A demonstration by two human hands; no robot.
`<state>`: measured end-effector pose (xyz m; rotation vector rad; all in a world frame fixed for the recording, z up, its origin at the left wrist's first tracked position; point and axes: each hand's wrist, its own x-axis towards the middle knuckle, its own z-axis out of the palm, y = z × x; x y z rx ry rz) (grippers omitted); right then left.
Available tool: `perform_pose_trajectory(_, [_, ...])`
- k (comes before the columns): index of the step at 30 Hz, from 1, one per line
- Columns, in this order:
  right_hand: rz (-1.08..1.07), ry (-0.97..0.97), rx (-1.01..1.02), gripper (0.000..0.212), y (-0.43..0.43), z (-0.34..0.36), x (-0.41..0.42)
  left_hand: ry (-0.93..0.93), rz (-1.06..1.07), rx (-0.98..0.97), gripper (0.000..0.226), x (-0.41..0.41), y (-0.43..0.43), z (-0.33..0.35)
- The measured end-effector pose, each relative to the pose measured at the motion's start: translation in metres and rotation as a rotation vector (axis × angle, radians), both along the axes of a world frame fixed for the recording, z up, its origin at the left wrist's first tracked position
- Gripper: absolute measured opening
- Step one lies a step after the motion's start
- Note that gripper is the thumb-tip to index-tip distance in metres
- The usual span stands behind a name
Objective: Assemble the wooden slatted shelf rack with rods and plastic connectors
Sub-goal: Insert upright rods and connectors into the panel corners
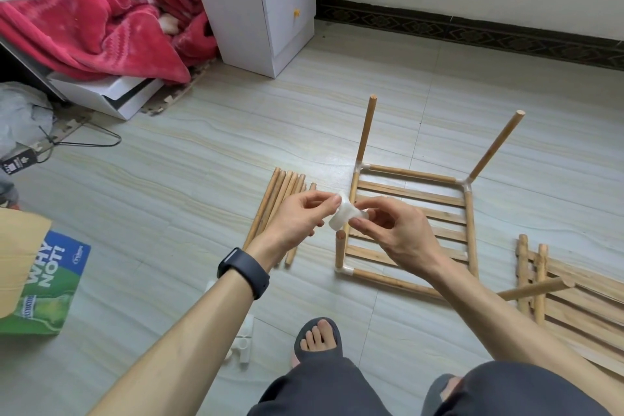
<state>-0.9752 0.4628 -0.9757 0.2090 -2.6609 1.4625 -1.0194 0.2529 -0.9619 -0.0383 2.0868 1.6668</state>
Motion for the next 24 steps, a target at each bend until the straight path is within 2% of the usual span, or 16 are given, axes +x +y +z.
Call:
perform_pose_trajectory(4, [0.023, 0.078, 0.113, 0.031, 0.003, -0.001, 0.006, 0.01, -0.08, 0.032, 0.026, 0.02, -0.013, -0.017])
perform_pose_trajectory(6, [0.021, 0.121, 0.129, 0.029, 0.004, -0.001, 0.008, 0.042, -0.125, -0.015, 0.028, 0.027, -0.015, -0.022])
perform_pose_trajectory(9, [0.054, 0.184, 0.184, 0.027, 0.003, 0.001, 0.01, 0.182, -0.137, -0.195, 0.044, 0.035, -0.012, -0.026])
perform_pose_trajectory(12, [0.082, 0.259, 0.279, 0.027, 0.002, 0.004, 0.012, 0.379, -0.099, -0.373, 0.044, 0.04, -0.006, -0.032])
perform_pose_trajectory(15, [0.092, 0.316, 0.327, 0.028, 0.003, 0.004, 0.014, 0.522, -0.078, -0.42, 0.043, 0.044, -0.002, -0.037])
perform_pose_trajectory(18, [0.091, 0.331, 0.36, 0.027, 0.004, 0.0, 0.014, 0.563, -0.048, -0.41, 0.037, 0.046, 0.001, -0.041])
perform_pose_trajectory(22, [0.069, 0.293, 0.329, 0.027, 0.002, -0.009, 0.017, 0.609, -0.062, -0.44, 0.037, 0.049, 0.005, -0.049])
perform_pose_trajectory(24, [0.081, 0.239, 0.228, 0.033, 0.003, -0.016, 0.018, 0.63, -0.038, -0.431, 0.042, 0.05, 0.004, -0.052])
